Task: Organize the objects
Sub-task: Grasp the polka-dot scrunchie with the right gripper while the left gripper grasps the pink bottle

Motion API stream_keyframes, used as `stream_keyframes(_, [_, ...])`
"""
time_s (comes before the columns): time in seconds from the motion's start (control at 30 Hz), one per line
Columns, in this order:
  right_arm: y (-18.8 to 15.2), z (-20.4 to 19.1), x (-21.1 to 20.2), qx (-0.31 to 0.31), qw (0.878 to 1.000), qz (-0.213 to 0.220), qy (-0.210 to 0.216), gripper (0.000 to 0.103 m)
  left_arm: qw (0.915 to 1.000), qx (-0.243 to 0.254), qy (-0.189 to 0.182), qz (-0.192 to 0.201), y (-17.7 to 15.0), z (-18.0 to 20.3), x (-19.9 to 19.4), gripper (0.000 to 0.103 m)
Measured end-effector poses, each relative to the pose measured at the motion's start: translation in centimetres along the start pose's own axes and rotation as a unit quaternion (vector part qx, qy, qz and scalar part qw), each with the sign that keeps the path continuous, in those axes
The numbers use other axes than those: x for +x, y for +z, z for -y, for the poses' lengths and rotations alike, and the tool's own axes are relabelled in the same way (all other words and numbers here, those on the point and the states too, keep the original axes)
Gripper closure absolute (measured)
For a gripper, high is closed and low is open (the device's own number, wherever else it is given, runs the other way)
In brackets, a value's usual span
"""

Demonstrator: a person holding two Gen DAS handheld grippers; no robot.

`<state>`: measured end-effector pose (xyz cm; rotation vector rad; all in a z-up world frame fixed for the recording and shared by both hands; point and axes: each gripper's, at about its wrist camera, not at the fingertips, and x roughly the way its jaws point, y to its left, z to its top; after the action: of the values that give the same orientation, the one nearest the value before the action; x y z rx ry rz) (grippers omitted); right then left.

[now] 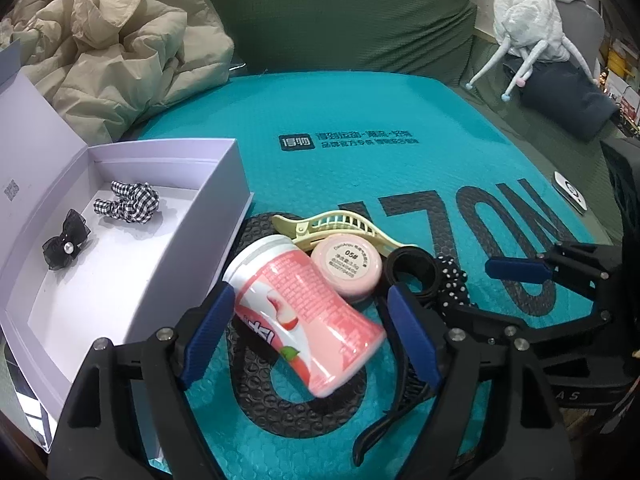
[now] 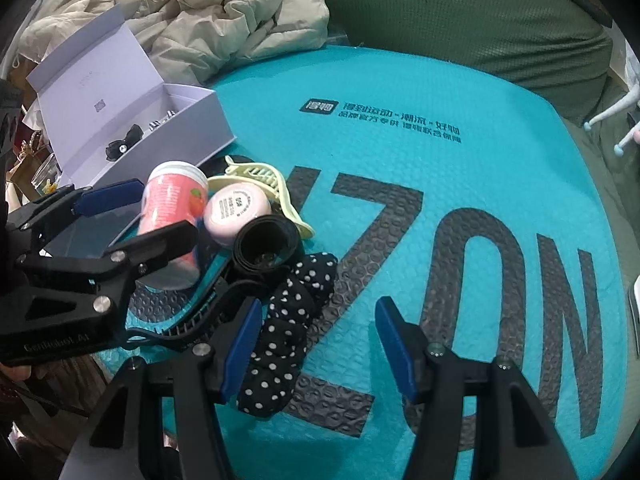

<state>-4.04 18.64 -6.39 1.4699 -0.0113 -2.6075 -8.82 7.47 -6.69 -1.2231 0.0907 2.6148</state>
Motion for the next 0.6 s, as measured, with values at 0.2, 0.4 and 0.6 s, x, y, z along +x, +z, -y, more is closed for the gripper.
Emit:
stream_keyframes(0.2, [-0.1, 0.4, 0.2, 0.0, 1.0, 0.002, -0.006, 0.043, 0.9999, 0.006, 0.009, -0.008, -0.1, 0.2, 0.7, 0.023])
stream_keyframes(0.4, [-0.1, 0.8, 0.6, -0.002, 1.0, -0.002, -0.015, 0.043, 0.9996, 0.006, 0.005, -0.027, -0.4, 0.2, 1.6, 0.023])
stream_keyframes(0.6, [-0.3, 1.6, 1.0, 0.004, 1.0, -0.003, -0.009, 0.043, 0.9987, -0.004, -0.015, -0.048, -0.7, 0.0, 2.6, 0.023])
